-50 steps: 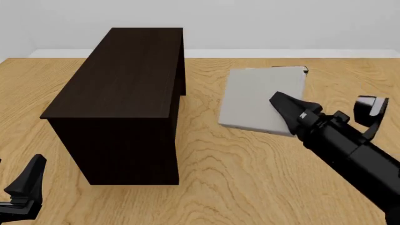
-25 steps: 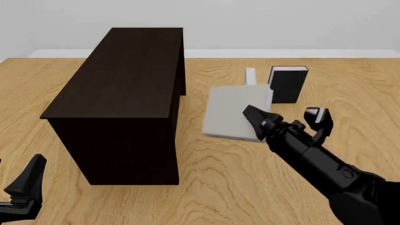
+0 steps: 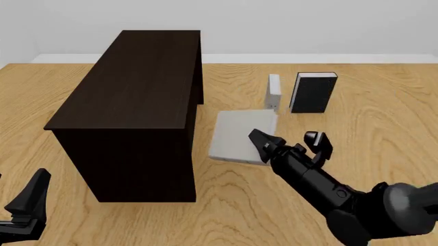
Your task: Pick up the book on the right and place it under the cabinet shelf.
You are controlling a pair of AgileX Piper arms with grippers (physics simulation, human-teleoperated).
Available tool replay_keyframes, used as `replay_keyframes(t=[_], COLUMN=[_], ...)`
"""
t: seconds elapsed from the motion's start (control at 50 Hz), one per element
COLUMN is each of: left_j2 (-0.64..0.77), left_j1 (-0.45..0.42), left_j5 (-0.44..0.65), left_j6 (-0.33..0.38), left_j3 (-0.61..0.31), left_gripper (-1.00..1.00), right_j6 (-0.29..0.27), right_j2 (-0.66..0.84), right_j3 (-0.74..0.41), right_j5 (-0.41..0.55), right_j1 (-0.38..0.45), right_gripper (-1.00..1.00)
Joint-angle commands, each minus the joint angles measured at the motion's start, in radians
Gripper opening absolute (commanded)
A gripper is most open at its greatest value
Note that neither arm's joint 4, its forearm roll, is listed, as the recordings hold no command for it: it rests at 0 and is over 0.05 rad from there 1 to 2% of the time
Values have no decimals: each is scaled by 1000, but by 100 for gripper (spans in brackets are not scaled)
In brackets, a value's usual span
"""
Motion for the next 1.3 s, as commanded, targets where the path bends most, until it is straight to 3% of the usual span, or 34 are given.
replay_keyframes(t=[0.02,0.58,1.3], left_j2=[0,0,0], left_j1=[0,0,0], left_j5=[0,0,0], left_j6=[0,0,0], left_j3=[0,0,0], left_gripper=[100,100,100], right_j6=[49,109,120], right_j2=[112,335,530], right_j3=[-56,-224,-320], right_j5=[-67,-68,-68], right_j1=[7,-8,-44], right_gripper=[-100,-100,-100])
